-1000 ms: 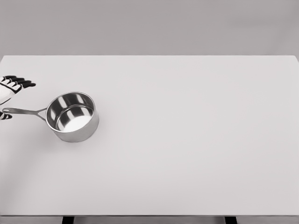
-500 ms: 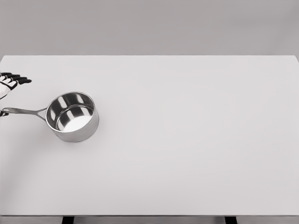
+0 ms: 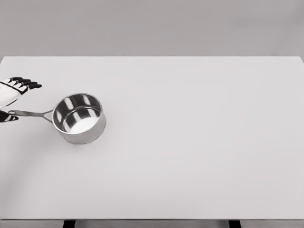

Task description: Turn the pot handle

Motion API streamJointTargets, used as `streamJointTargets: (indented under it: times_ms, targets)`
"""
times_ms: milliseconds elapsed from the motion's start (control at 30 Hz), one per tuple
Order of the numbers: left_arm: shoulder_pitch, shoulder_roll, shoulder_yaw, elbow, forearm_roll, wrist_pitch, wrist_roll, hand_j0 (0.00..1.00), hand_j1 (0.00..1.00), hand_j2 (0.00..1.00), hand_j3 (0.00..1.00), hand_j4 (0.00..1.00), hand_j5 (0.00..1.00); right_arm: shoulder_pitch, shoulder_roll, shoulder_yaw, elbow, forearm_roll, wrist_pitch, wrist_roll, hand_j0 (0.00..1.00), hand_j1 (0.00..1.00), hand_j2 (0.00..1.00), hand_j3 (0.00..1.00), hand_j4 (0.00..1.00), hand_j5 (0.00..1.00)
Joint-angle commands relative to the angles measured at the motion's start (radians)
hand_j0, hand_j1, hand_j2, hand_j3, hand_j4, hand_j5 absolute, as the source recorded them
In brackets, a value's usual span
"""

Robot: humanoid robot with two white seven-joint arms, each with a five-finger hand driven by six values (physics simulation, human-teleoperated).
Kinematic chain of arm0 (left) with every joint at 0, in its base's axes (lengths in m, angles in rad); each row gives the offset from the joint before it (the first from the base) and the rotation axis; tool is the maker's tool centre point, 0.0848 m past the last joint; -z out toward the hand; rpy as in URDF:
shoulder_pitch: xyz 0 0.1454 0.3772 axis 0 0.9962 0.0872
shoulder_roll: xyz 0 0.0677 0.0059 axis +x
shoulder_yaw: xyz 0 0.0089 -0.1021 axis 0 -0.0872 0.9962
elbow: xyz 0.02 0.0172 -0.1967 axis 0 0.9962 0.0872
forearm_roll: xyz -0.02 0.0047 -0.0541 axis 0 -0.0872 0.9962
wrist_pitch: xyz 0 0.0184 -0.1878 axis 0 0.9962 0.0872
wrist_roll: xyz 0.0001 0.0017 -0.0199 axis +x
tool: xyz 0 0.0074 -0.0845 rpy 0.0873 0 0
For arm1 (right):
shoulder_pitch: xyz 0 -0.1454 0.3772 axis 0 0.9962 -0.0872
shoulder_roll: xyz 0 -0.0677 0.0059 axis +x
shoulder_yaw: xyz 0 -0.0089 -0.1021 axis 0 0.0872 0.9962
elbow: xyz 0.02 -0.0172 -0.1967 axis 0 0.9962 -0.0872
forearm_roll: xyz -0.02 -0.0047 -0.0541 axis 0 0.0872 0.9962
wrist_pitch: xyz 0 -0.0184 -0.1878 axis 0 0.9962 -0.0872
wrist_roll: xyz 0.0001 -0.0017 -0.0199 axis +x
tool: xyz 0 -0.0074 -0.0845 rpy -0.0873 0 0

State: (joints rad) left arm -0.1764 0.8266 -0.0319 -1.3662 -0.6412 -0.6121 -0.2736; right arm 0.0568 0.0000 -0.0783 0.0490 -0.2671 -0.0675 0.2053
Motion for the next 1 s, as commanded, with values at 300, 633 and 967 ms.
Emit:
streamJointTargets:
  times_ms: [300, 633, 967]
  targets:
    - [0.008, -0.004, 0.0, -0.004, -0.003, 0.001, 0.002, 1.0, 1.0, 1.0, 1.0, 1.0, 1.0, 0.0, 0.0, 0.0, 0.0, 0.0, 0.0, 0.0, 1.0, 1.0, 1.0, 1.0, 1.0, 1.0]
    - [0.067, 0.006, 0.01, -0.192, 0.051, 0.001, 0.011, 1.0, 1.0, 1.0, 1.0, 1.0, 1.0, 0.0, 0.0, 0.0, 0.0, 0.0, 0.0, 0.0, 1.0, 1.0, 1.0, 1.0, 1.0, 1.0]
    - [0.103, 0.022, 0.027, -0.225, 0.067, 0.001, 0.011, 1.0, 1.0, 1.0, 1.0, 1.0, 1.0, 0.0, 0.0, 0.0, 0.0, 0.0, 0.0, 0.0, 1.0, 1.0, 1.0, 1.0, 1.0, 1.0]
